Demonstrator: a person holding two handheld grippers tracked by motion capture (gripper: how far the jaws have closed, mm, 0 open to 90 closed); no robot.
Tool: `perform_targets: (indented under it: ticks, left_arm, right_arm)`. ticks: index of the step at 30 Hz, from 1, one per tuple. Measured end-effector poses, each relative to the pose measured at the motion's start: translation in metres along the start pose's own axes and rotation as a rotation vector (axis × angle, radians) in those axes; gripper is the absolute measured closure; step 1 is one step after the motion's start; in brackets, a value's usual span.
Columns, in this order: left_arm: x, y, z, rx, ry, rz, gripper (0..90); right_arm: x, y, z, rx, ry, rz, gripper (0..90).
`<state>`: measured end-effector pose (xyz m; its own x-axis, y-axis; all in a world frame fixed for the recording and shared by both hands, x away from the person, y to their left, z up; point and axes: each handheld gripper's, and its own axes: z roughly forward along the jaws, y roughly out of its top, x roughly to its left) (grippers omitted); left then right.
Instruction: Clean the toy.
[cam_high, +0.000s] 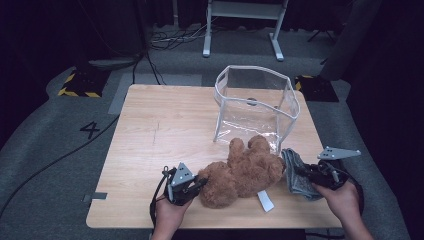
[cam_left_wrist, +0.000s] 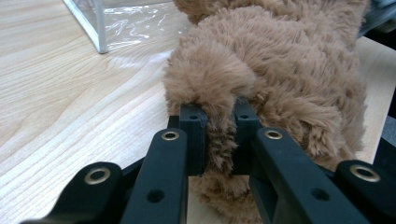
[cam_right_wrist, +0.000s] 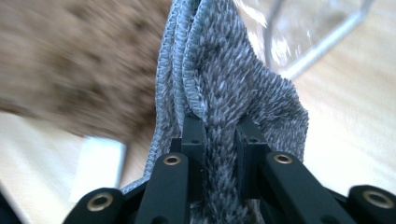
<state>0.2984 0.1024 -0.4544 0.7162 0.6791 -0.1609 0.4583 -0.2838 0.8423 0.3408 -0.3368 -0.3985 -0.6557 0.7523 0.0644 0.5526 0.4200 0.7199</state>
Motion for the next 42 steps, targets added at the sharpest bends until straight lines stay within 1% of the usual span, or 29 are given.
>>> perform_targets:
  ticks: [2,3,4,5,6,7,9,11,12,13,15,17,19,21,22,23,24,26,27,30,31,32,33,34,36,38,41,42]
  left_arm:
    - [0.001,0.000,0.001,0.002,0.004,-0.006,79.9]
    - [0.002,0.000,0.001,0.003,0.003,-0.012,79.9]
    - [0.003,0.000,0.001,0.004,0.002,-0.013,79.9]
    - [0.004,0.000,0.001,0.004,0.000,-0.017,79.9]
    - [0.004,0.000,0.001,0.004,0.000,-0.017,79.8]
    - [0.005,-0.001,0.002,0.005,-0.001,-0.017,79.7]
    - [0.005,-0.001,0.001,0.004,-0.002,-0.017,79.8]
    - [0.005,-0.001,0.001,0.004,-0.002,-0.018,79.6]
    - [0.006,-0.001,0.001,0.003,-0.002,-0.020,79.1]
    - [0.007,-0.002,0.000,-0.003,-0.003,-0.027,78.3]
    - [0.008,-0.001,-0.002,-0.011,-0.009,-0.034,76.5]
    - [0.008,-0.001,-0.004,-0.014,-0.003,-0.039,74.5]
    - [0.007,-0.001,-0.007,-0.018,0.010,-0.059,68.8]
    - [0.007,-0.001,-0.011,-0.020,0.016,-0.071,59.9]
    - [0.006,-0.001,-0.014,-0.020,0.019,-0.073,53.6]
    - [0.006,-0.002,-0.017,-0.019,0.011,-0.075,46.4]
    - [0.006,-0.003,-0.019,-0.020,0.003,-0.077,42.7]
    - [0.004,-0.005,-0.024,-0.003,-0.028,-0.077,40.8]
    - [0.001,-0.008,-0.026,0.013,-0.034,-0.071,39.3]
    - [-0.005,-0.015,-0.029,0.055,-0.025,-0.053,36.2]
    - [-0.005,-0.015,-0.029,0.055,-0.025,-0.053,34.8]
    - [-0.007,-0.017,-0.029,0.066,-0.030,-0.060,34.8]
    - [-0.008,-0.018,-0.028,0.079,-0.044,-0.066,33.5]
    - [-0.008,-0.019,-0.026,0.088,-0.042,-0.063,33.1]
    - [-0.010,-0.020,-0.023,0.099,-0.046,-0.057,33.0]
    - [-0.012,-0.021,-0.019,0.109,-0.047,-0.051,33.1]
    - [-0.013,-0.023,-0.014,0.114,-0.063,-0.067,33.6]
    - [-0.012,-0.023,-0.013,0.115,-0.069,-0.069,33.7]
  right_arm:
    - [0.009,0.009,-0.011,-0.046,0.029,-0.022,77.5]
    - [0.013,0.012,-0.014,-0.062,0.038,-0.031,77.5]
    - [0.019,0.017,-0.017,-0.085,0.056,-0.044,77.5]
    - [0.023,0.020,-0.018,-0.096,0.077,-0.051,77.5]
    - [0.023,0.020,-0.018,-0.096,0.077,-0.051,77.5]
    - [0.035,0.028,-0.014,-0.104,0.111,-0.082,77.5]
    - [0.041,0.031,-0.003,-0.080,0.107,-0.102,77.4]
    - [0.042,0.031,0.010,-0.047,0.100,-0.105,77.5]
    - [0.042,0.031,0.010,-0.047,0.100,-0.105,77.5]
    - [0.037,0.027,0.024,-0.024,0.104,-0.085,77.6]
    - [0.029,0.024,0.033,-0.017,0.120,-0.045,77.6]
    - [0.024,0.023,0.037,-0.016,0.128,-0.021,77.6]
    - [0.023,0.022,0.039,-0.011,0.114,-0.018,77.6]
    - [0.021,0.020,0.040,0.000,0.099,-0.027,77.6]
    - [0.020,0.019,0.041,0.009,0.090,-0.027,77.6]
    - [0.018,0.018,0.043,0.022,0.078,-0.028,77.6]
    - [0.017,0.016,0.045,0.032,0.068,-0.028,77.6]
    - [0.014,0.012,0.050,0.056,0.055,-0.025,77.6]
    - [0.013,0.009,0.052,0.066,0.053,-0.025,77.6]
    - [0.010,0.005,0.053,0.068,0.044,-0.022,77.6]
    - [0.010,0.005,0.053,0.068,0.044,-0.022,77.6]
    - [0.009,0.003,0.052,0.073,0.025,-0.025,77.6]
    - [0.005,0.002,0.048,0.083,-0.014,-0.027,77.5]
    - [0.004,0.001,0.046,0.084,-0.029,-0.023,77.4]
    - [-0.003,-0.004,0.041,0.091,-0.053,-0.005,77.3]
    - [-0.008,-0.008,0.038,0.097,-0.065,0.011,77.0]
    - [-0.016,-0.017,0.035,0.109,-0.084,0.041,75.0]
    - [-0.018,-0.019,0.035,0.111,-0.087,0.050,72.4]
